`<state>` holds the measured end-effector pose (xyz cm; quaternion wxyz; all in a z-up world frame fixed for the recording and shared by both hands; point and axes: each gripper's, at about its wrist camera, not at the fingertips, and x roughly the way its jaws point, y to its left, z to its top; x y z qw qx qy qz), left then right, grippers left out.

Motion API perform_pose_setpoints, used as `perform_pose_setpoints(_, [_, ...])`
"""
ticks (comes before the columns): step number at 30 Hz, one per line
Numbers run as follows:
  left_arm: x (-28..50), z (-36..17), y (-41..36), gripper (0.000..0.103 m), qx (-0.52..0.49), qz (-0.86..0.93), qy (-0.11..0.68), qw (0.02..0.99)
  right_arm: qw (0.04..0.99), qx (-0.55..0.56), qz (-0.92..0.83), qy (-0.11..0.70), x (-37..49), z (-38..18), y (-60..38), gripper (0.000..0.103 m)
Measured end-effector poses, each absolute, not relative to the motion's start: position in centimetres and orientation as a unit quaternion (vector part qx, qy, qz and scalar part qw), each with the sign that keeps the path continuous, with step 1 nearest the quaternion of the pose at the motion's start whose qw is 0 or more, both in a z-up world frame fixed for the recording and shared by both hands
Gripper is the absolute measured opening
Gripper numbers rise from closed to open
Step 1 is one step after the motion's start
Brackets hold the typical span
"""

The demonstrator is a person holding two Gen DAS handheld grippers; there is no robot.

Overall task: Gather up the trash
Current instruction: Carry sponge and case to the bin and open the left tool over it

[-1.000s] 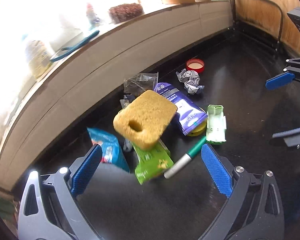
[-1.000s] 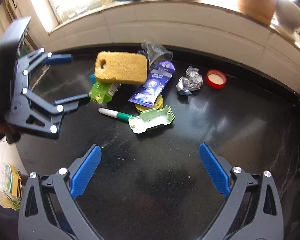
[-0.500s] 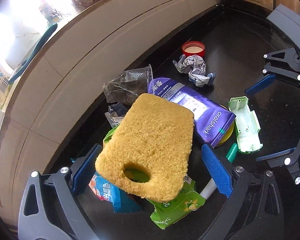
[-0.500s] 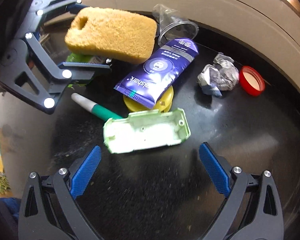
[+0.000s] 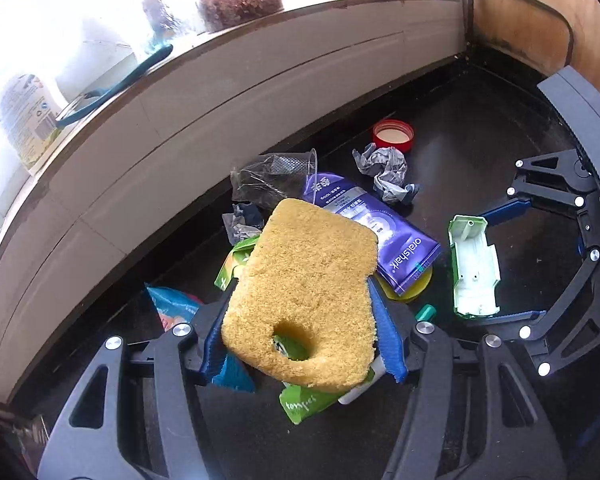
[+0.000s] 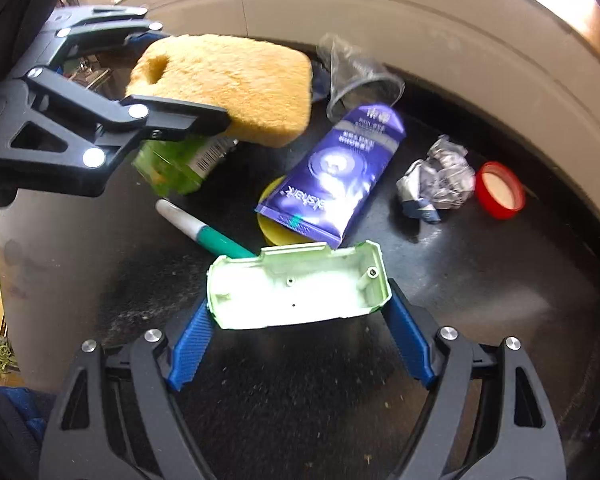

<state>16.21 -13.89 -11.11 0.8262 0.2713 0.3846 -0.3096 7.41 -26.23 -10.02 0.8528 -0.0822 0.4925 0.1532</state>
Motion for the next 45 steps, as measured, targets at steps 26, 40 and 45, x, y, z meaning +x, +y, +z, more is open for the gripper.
perform_pose_setpoints(26, [0.3,-6.2,-4.1,0.06,0.122,-0.166,0.414,0.887,0.884,-0.054,0.104,0.452,-5.3,-3.4,-24.2,0.078])
perform_pose_setpoints(40, [-7.4,-6.3,11.0,0.06,0.019,0.029,0.418,0.908,0.841,-0.139,0.281,0.441,-4.0,-2.5,-8.1,0.078])
perform_pose_setpoints(45, [-13.8,-8.5,18.8,0.06,-0.037,0.13,0.442,0.887,0.786,-0.185,0.384,0.447,-5.6,-4.3,1.6,0.078])
